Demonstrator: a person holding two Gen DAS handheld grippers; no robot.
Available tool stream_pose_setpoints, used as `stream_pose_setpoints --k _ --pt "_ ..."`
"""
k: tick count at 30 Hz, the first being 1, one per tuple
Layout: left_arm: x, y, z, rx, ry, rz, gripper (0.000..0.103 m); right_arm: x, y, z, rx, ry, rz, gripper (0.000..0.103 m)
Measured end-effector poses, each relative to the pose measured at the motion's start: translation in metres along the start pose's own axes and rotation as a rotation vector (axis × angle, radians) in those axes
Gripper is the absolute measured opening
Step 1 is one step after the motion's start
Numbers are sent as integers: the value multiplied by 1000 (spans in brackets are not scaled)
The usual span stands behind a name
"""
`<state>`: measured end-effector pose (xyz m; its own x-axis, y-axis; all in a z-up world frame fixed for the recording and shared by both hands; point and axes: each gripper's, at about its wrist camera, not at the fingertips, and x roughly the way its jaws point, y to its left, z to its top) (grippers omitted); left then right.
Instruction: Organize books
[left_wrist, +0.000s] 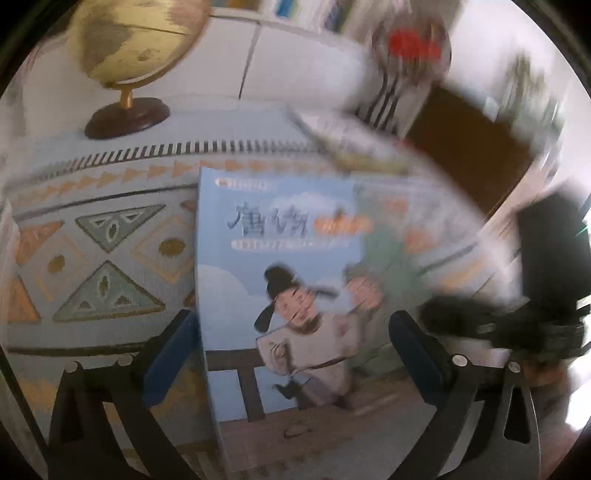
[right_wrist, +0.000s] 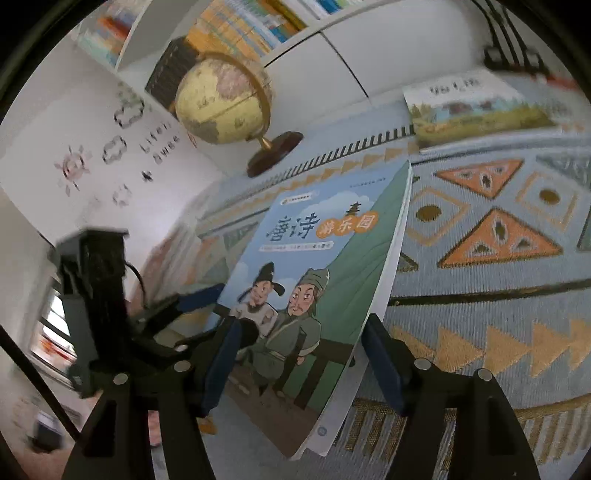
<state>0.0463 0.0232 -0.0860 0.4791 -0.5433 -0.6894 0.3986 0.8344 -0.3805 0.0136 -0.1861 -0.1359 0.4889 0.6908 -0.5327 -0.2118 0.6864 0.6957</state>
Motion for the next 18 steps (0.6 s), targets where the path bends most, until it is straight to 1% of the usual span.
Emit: stream_pose_setpoints --k 1,2,3,4,5,7,10,11,12,13,14,15,17,18 --pt "-11 7 4 -55 -43 -89 101 0 -2 1 13 0 9 62" --pt "-20 11 7 -87 -73 -166 101 -1 -3 2 18 0 18 62" --pt "-21 11 9 -102 -87 -214 100 0 -3 2 14 0 17 61" --pt "-22 10 10 -109 -93 -236 99 0 0 2 5 -1 8 61" --pt "-23 8 10 -110 -94 -239 98 1 2 1 -8 -1 -1 61" --pt "-19 2 9 -93 -73 -213 92 2 6 1 -27 0 -18 61" --pt "-11 -2 7 -86 -50 -166 80 1 4 1 -24 0 -12 61" --pt "-11 -3 6 -83 -49 -145 70 1 4 2 -20 -1 -8 61" --pt "-9 -3 5 -75 -48 -111 57 1 3 2 -18 -1 -6 61" --pt "-6 -2 5 -72 -38 -74 51 2 4 2 -22 -1 -9 61" --pt "-3 2 4 -73 -25 -55 43 2 5 1 -29 0 -21 60" --pt "2 3 3 -73 -5 -34 35 2 6 1 -40 -1 -36 57" --pt "7 4 0 -56 22 -13 27 2 9 0 -62 -7 -71 51" --pt "10 -1 -1 -28 24 21 27 2 9 0 -68 -11 -88 43"
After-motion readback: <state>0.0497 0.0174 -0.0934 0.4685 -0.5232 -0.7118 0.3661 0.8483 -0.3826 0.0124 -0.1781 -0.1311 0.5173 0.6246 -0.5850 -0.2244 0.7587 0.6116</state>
